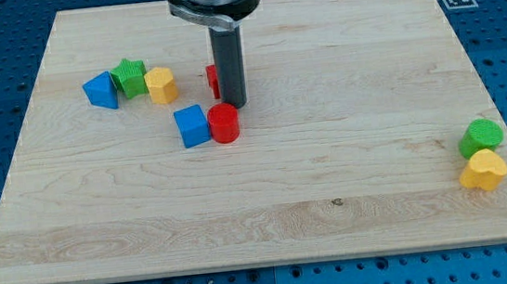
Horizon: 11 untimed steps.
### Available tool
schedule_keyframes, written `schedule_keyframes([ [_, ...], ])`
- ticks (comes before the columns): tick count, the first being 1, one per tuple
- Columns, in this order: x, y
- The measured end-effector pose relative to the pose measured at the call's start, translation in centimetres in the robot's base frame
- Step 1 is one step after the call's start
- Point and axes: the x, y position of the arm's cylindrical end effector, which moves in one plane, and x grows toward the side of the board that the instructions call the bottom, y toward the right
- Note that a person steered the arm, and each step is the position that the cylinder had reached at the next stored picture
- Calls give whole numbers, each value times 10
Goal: Push the red star towards the right
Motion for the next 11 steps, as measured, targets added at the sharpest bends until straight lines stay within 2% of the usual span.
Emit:
schedule_keyframes([
  [1,-1,-50],
  [2,-21,-77],
  [3,-65,-21],
  [4,-67,74],
  [5,-70,95],
  [7,-77,-14],
  [8,-52,-20],
  [9,-22,29],
  [10,-22,127],
  [11,-22,191],
])
